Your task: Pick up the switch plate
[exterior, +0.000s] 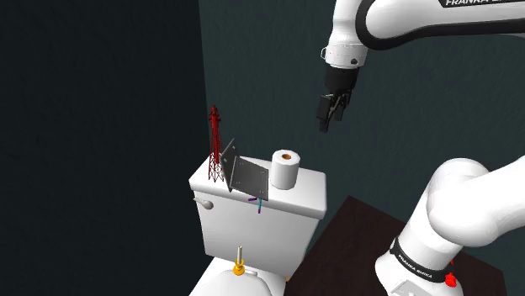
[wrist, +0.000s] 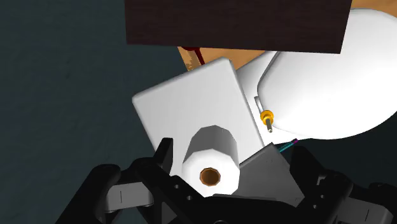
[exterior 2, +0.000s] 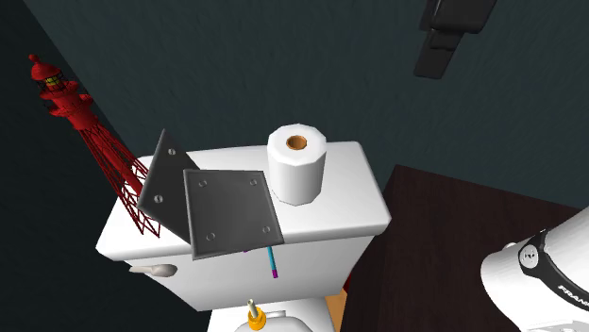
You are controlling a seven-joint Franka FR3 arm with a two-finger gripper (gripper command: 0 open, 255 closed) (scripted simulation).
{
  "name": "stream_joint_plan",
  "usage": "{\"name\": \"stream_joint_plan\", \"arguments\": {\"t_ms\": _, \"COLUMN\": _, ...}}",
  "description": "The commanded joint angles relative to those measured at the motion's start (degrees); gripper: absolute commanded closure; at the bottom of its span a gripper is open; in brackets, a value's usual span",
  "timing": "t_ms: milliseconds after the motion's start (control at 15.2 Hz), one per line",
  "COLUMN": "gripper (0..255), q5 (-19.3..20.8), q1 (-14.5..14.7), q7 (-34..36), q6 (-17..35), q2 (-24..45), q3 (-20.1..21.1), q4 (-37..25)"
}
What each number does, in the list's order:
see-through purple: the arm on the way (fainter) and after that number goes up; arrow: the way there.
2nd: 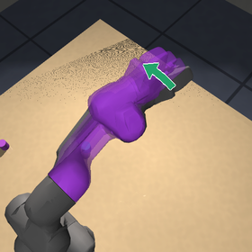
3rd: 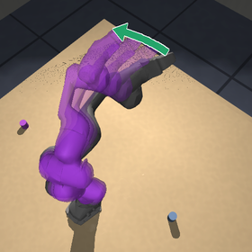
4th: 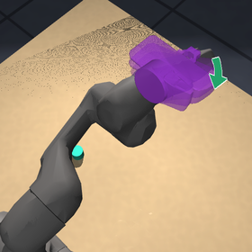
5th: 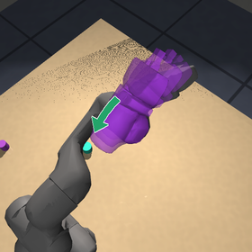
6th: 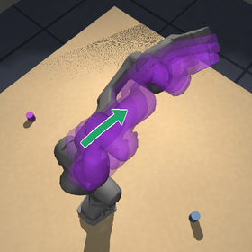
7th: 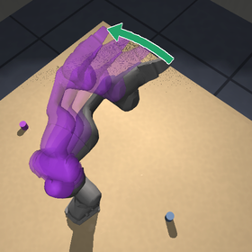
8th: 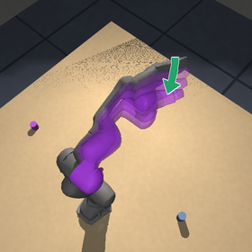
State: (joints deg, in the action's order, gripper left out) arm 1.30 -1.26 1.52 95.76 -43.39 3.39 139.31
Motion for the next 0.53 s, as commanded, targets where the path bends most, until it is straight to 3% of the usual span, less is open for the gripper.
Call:
{"name": "stream_joint_plan", "arguments": {"t_ms": 0, "gripper": 0, "q5": 0.0, "q1": 0.0, "q7": 0.0, "q6": 0.0, "q2": 0.0, "q3": 0.0, "q4": 0.0}}
{"name": "stream_joint_plan", "arguments": {"t_ms": 462, "gripper": 0, "q5": -3.7, "q1": -2.5, "q7": 21.8, "q6": 5.1, "q2": 12.9, "q3": 10.7, "q4": -5.9}}
